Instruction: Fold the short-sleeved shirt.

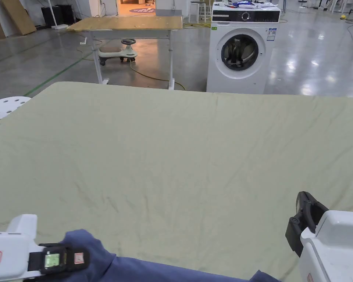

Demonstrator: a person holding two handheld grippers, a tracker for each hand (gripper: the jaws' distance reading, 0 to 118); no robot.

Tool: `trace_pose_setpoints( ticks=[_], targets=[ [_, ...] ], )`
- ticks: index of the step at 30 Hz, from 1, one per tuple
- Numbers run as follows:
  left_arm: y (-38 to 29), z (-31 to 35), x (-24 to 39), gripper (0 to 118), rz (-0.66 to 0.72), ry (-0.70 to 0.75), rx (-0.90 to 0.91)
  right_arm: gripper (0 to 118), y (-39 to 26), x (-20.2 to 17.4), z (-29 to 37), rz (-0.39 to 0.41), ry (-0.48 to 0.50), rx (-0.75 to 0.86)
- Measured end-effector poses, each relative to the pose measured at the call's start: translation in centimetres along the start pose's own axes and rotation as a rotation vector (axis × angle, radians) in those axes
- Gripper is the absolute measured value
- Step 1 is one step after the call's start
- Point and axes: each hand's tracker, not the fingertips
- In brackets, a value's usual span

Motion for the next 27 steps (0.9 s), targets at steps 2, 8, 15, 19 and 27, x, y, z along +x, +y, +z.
trace_pose_setpoints(
  ticks=[2, 8, 15, 19, 27],
  targets=[
    [-0.6, -1.6, 2.0, 4, -0.007, -0.022, -0.019, 0, -0.1, 0.2, 0.1, 0.001, -0.002, -0.004],
    [-1.4, -9.1, 3.2, 4, -0.021, 0.03, -0.077, 0, -0.5, 0.9, 0.5, -0.006, -0.021, -0.019],
    [-3.7, -16.5, 4.2, 5, -0.031, 0.157, -0.19, 0, -0.7, 1.8, 1.1, -0.002, -0.048, -0.026],
    [-4.2, -17.8, 3.9, 17, -0.032, 0.176, -0.182, 0, -0.8, 2.0, 1.3, 0.0, -0.055, -0.029],
    [-2.5, -13.6, 3.8, 54, 0.0, 0.072, -0.096, 0, -0.6, 2.0, 1.7, 0.0, -0.056, -0.025]
  ],
)
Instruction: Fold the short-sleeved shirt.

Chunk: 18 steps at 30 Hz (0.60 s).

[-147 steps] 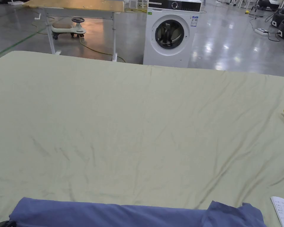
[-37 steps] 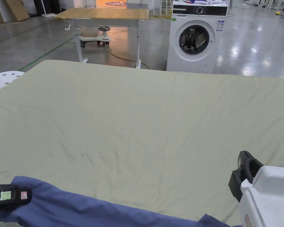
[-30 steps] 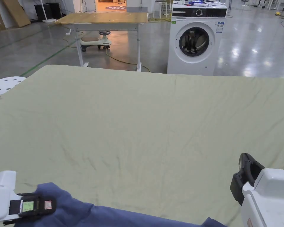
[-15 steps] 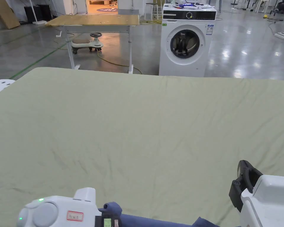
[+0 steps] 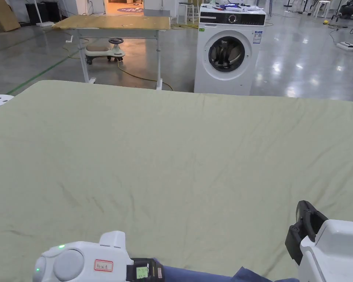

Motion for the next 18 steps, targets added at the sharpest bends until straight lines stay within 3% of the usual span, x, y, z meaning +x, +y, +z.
trace_pose_setpoints(
  ticks=[4, 7, 10, 15, 18],
  targets=[
    [1.0, 2.9, -1.1, 50, 0.036, -0.069, 0.094, 0, 0.1, 0.0, 0.4, 0.0, -0.001, 0.004],
    [1.2, 3.2, -1.7, 24, 0.013, 0.004, 0.119, 0, 0.2, 0.0, 0.5, 0.003, -0.003, 0.006],
    [0.5, 1.6, -1.9, 16, -0.026, 0.057, 0.051, 0, 0.2, 0.0, 0.7, 0.003, -0.003, 0.005],
    [-1.6, -2.4, -0.9, 12, -0.11, 0.021, -0.062, 0, -0.2, 0.0, 0.7, 0.011, -0.005, -0.006],
    [-2.5, -4.3, -0.2, 12, -0.125, -0.072, -0.076, 0, -0.6, 0.0, 0.7, 0.011, -0.006, -0.015]
  ],
)
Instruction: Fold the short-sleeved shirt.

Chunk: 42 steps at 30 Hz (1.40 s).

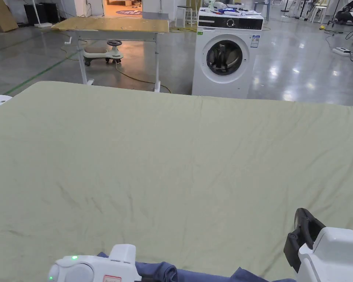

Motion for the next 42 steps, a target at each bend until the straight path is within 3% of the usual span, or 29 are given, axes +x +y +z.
trace_pose_setpoints(
  ticks=[12, 18, 23, 29, 34, 35, 38, 40, 42],
  targets=[
    [-1.3, -1.8, -0.1, 11, -0.018, -0.019, 0.028, 0, 0.2, -0.5, -0.1, -0.005, 0.011, 0.02],
    [-0.5, 2.7, -1.1, 12, 0.011, -0.151, 0.085, 0, 1.0, -1.1, -0.2, -0.003, 0.02, 0.065],
    [0.8, 8.8, -5.0, 41, 0.03, -0.131, 0.199, 0, 1.5, -1.3, -0.5, -0.004, 0.031, 0.078],
    [1.3, 12.3, -12.9, 52, 0.103, -0.103, 0.254, 0, 1.5, -1.3, -0.8, -0.005, 0.039, 0.08],
    [0.1, 10.6, -15.9, 53, 0.173, -0.199, 0.183, 0, 1.4, -1.5, -0.6, -0.003, 0.04, 0.076],
    [0.3, 9.5, -19.7, 53, 0.203, -0.22, 0.169, 0, 1.4, -1.5, -0.6, -0.004, 0.041, 0.074],
    [-0.6, 7.0, -21.8, 50, 0.268, -0.262, 0.106, 0, 1.4, -1.5, -0.5, -0.002, 0.038, 0.069],
    [-1.5, 6.2, -21.2, 50, 0.284, -0.394, 0.158, 0, 1.4, -1.5, -0.4, 0.003, 0.035, 0.069],
    [-1.7, 5.2, -21.4, 42, 0.328, -0.475, 0.159, 0, 1.4, -1.4, -0.4, 0.007, 0.033, 0.069]
  ],
)
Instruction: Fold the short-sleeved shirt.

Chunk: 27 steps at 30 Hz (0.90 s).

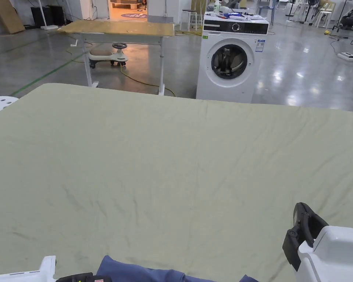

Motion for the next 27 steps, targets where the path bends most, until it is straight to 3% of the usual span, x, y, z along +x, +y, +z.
trace_pose_setpoints(
  ticks=[2, 4, 7, 19, 23, 27],
  targets=[
    [-0.5, -0.9, -0.4, 22, -0.009, -0.003, -0.024, 0, 0.0, 0.0, 0.1, 0.003, -0.005, -0.002],
    [-0.7, -1.5, 0.1, 19, -0.086, 0.067, -0.032, 0, 0.1, 0.0, 0.2, 0.003, -0.008, -0.002],
    [-0.9, -1.3, 1.3, 11, -0.087, 0.067, -0.019, 0, 0.0, 0.1, 0.2, 0.003, -0.011, -0.007],
    [1.2, 2.5, 11.6, 5, -0.334, 0.273, 0.074, 0, 0.0, -0.2, 0.0, 0.008, 0.003, -0.011],
    [1.9, 4.7, 14.8, 5, -0.359, 0.393, 0.104, 0, -0.2, -0.3, -0.3, 0.0, 0.012, -0.013],
    [1.5, 6.7, 18.6, 5, -0.444, 0.6, 0.142, 0, -0.2, -0.3, -0.5, -0.004, 0.023, -0.017]
  ],
)
